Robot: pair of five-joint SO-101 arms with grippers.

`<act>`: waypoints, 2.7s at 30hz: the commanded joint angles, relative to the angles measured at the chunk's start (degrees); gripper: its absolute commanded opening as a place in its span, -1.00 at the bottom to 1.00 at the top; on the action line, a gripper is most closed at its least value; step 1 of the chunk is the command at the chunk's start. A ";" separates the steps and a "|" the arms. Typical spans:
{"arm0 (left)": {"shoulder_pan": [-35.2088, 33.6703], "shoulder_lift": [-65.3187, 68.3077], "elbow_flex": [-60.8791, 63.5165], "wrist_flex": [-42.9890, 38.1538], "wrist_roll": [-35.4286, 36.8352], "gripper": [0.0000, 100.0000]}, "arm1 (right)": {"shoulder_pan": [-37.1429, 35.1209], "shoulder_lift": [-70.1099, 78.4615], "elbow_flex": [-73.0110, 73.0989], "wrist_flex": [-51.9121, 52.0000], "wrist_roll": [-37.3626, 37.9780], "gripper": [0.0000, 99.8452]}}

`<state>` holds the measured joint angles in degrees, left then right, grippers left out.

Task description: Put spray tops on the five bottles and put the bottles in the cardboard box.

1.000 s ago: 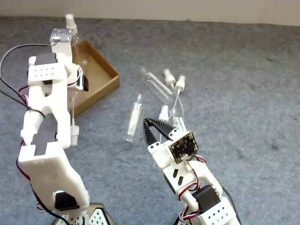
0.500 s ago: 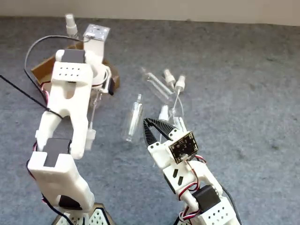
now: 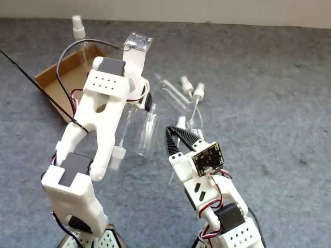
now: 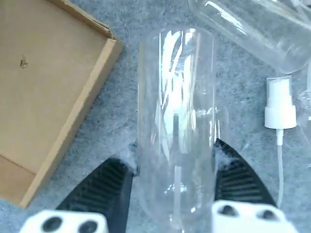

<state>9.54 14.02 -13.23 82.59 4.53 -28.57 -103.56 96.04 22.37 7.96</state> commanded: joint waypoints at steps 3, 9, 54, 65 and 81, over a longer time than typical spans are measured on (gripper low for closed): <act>6.64 -3.91 3.91 -5.89 5.10 -0.85 | 1.10 -1.10 7.52 -0.04 0.53 -0.98; 11.82 -4.35 9.10 -10.55 7.47 -0.85 | 7.52 -1.10 7.25 0.31 0.53 -0.98; 11.91 -4.62 10.42 -10.11 7.12 -0.45 | 22.11 -1.01 7.43 6.02 0.18 -0.98; 8.84 -13.58 1.10 7.47 -4.57 -0.45 | 22.11 -1.10 6.90 13.58 0.26 -0.97; -3.91 -21.32 10.86 13.63 -12.75 -0.45 | 14.20 -0.40 -19.30 40.75 0.18 -0.97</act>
<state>8.13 -4.53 -3.03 95.87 -3.03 -11.34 -103.65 83.82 59.91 7.96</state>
